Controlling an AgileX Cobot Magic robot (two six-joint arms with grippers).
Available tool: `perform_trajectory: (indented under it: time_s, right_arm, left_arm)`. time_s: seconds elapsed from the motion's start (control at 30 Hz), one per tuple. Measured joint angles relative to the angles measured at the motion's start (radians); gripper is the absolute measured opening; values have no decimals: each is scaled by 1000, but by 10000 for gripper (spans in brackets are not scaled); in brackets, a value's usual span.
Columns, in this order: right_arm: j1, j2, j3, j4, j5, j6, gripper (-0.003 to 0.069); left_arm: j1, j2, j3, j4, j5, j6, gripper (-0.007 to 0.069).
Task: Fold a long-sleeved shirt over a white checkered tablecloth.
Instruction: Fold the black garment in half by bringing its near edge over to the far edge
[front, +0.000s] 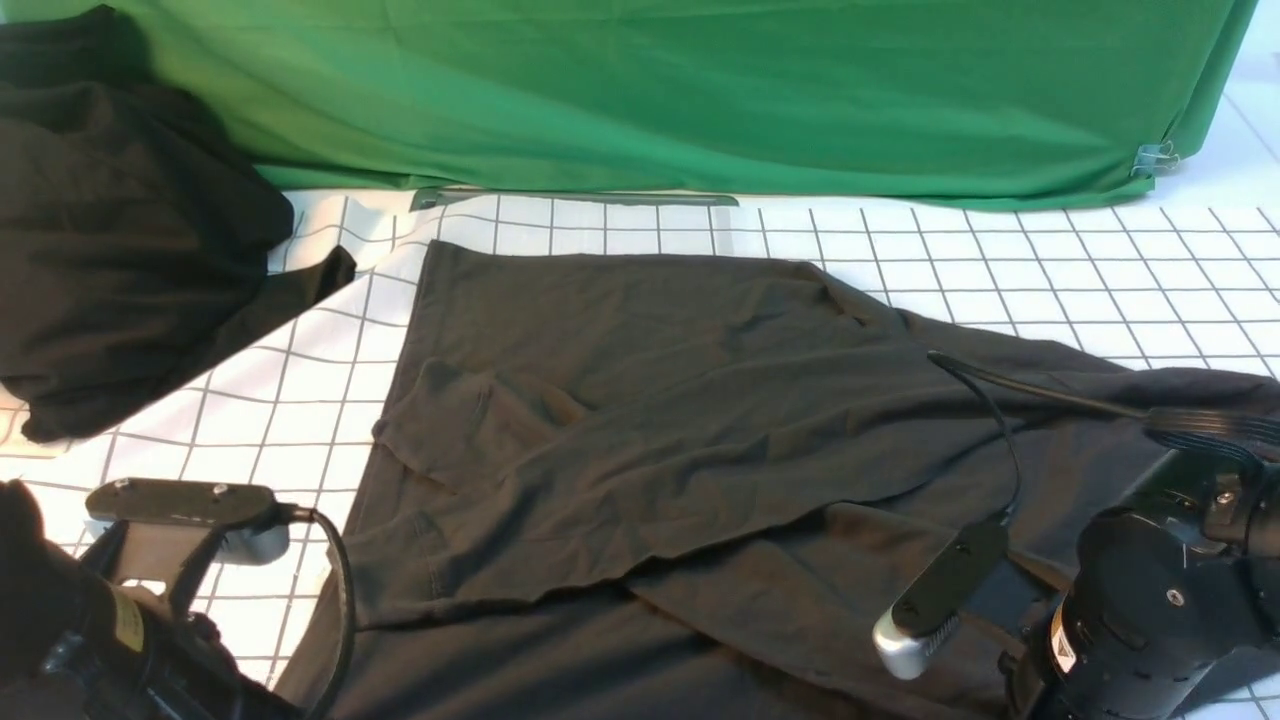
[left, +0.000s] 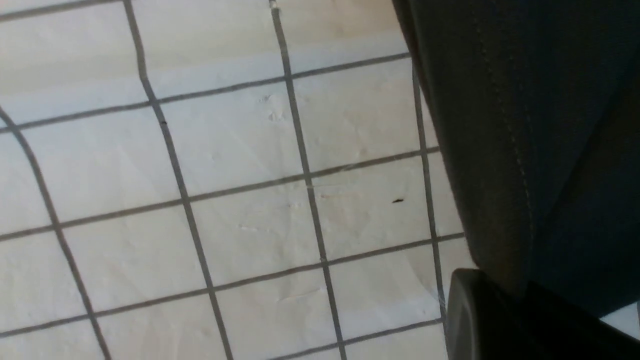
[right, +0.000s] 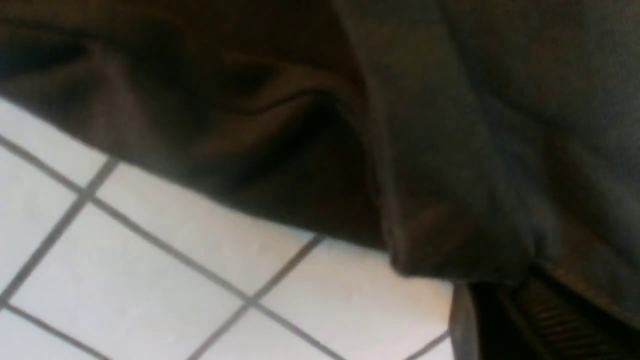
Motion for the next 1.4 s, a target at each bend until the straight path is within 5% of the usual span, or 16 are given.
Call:
perform_trajectory:
  time_s: [0.33, 0.6, 0.9, 1.4]
  right_arm:
    - [0, -321, 1, 22, 195, 12, 14]
    - [-24, -329, -217, -67, 270, 18, 10]
    - [-223, -21, -535, -61, 185, -82, 10]
    - [-290, 538, -1067, -71, 144, -136, 51]
  left_arm:
    - [0, -143, -31, -2, 116, -20, 13]
    - [70, -38, -323, 133, 78, -82, 13]
    - [285, 400, -685, -8, -87, 49, 13]
    - [323, 1031, -1282, 34, -57, 82, 13]
